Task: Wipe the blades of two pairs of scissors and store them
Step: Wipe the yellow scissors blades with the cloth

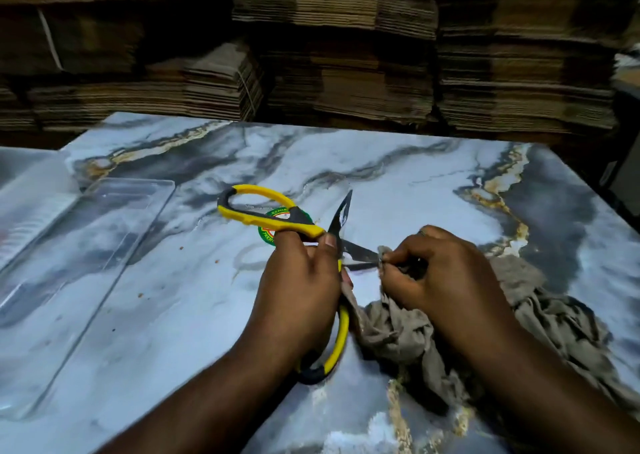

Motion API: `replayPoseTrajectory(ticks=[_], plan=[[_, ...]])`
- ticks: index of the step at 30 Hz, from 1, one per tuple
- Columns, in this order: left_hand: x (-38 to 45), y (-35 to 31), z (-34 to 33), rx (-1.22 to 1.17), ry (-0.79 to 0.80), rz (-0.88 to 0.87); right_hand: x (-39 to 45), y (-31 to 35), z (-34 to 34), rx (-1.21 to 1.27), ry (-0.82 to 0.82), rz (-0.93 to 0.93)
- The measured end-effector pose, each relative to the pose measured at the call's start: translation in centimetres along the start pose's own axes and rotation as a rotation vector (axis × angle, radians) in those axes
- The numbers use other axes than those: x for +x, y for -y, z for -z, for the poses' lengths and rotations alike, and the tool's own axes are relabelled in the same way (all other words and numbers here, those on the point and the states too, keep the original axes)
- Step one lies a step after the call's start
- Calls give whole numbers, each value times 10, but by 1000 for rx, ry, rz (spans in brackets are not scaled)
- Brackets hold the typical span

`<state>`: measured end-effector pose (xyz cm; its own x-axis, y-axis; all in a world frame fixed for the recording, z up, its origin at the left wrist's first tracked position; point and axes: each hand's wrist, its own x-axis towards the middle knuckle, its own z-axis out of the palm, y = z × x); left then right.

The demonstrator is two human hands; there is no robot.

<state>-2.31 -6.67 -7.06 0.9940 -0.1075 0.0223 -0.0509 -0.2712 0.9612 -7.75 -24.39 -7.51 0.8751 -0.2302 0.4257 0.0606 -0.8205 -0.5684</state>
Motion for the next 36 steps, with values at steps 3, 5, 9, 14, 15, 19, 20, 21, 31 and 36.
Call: replayPoseTrajectory(ticks=[3,5,9,14,15,19,20,21,31,36], plan=[[0,0,-2,8,-3,-8,-2,6,-3,-12,-48,69],[-1,-2,-2,7,-12,-9,-4,14,-8,19,-37,118],[2,-2,0,35,-9,-9,-1,17,-10,98,27,23],[-2,-3,-3,23,-11,-9,0,18,-8,51,-4,-2],[-2,-3,-3,27,-15,-9,-1,21,-9,69,17,21],[1,-4,0,43,-16,9,3,17,-10,68,22,-53],[1,-5,0,51,-2,18,3,14,-9,39,6,-72],[0,-7,1,54,5,24,2,14,-8,12,-9,-79],[-4,-4,4,35,40,3,4,10,5,-66,74,-102],[-7,-4,7,-14,53,-37,3,4,17,72,4,-216]])
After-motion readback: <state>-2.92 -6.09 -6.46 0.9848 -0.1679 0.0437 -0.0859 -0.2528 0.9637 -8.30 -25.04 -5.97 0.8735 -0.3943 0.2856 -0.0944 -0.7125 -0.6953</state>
